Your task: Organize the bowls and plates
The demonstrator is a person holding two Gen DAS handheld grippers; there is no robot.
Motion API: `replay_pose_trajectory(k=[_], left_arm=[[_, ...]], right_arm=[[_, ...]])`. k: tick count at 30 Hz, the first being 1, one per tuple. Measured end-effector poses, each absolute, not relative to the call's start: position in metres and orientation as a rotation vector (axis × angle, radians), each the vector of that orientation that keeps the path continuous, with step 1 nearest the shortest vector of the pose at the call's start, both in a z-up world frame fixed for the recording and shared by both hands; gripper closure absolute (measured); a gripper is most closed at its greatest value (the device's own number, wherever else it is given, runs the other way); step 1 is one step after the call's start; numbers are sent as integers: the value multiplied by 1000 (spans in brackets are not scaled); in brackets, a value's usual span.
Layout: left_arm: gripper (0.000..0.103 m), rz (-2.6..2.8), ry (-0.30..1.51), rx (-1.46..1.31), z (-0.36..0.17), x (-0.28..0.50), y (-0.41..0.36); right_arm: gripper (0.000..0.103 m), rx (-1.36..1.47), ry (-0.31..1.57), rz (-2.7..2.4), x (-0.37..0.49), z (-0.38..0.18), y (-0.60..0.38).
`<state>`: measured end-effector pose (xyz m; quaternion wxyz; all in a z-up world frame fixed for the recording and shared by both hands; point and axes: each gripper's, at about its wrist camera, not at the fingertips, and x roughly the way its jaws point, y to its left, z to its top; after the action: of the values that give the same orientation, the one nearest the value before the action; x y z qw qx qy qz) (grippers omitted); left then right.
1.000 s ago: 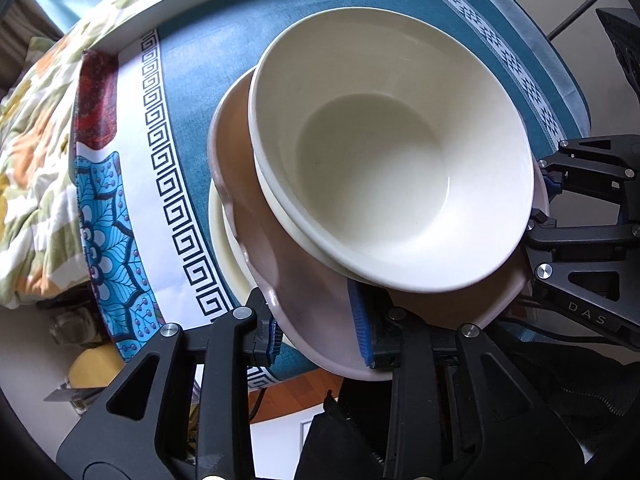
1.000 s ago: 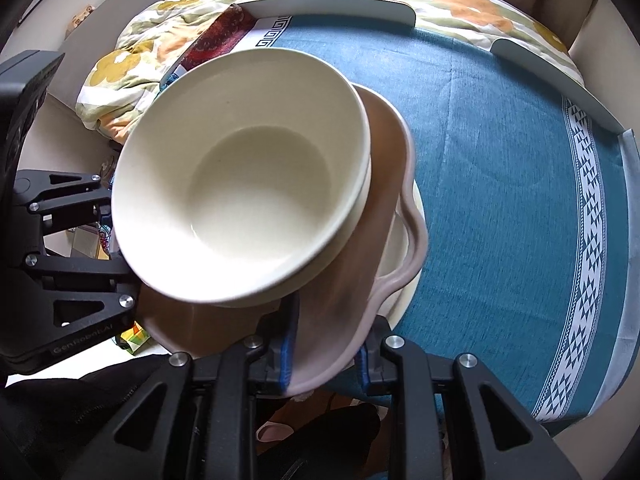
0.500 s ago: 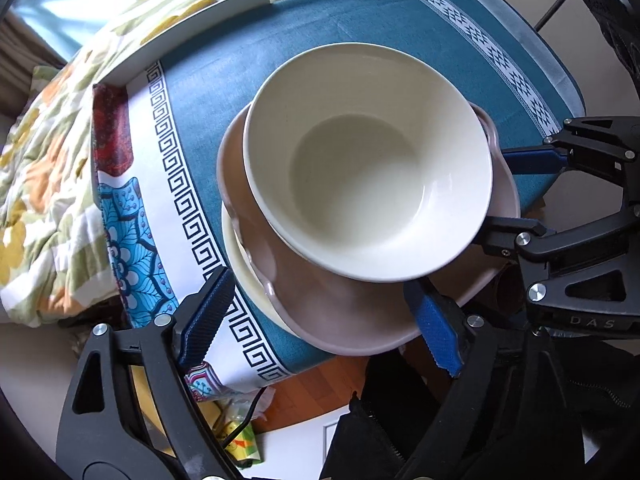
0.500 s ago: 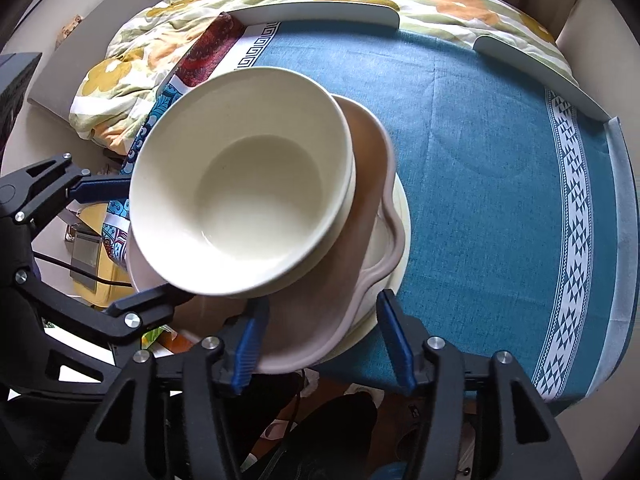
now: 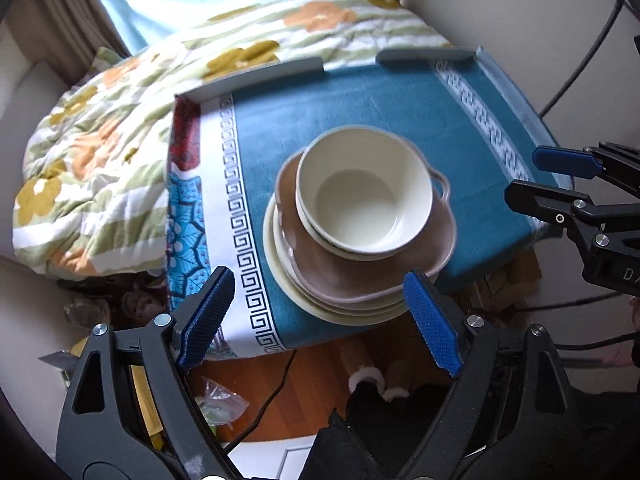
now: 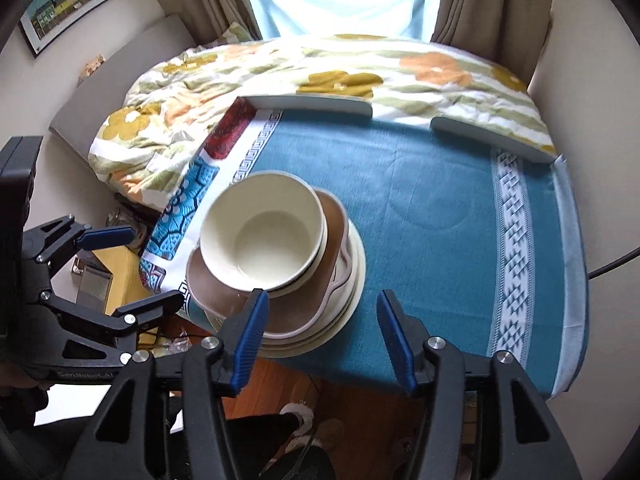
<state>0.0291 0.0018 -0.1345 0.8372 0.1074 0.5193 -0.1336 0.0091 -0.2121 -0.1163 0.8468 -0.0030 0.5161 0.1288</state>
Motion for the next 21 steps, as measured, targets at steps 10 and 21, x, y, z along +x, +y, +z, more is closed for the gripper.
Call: replay_pose_trajectory(k=[10, 21], left_arm=[[0, -105, 584, 47, -1, -51, 4], [0, -63, 378, 100, 27, -100, -20]], right_arm=[[1, 31, 678, 57, -64, 9, -260], [1, 33, 494, -20, -107, 24, -268]])
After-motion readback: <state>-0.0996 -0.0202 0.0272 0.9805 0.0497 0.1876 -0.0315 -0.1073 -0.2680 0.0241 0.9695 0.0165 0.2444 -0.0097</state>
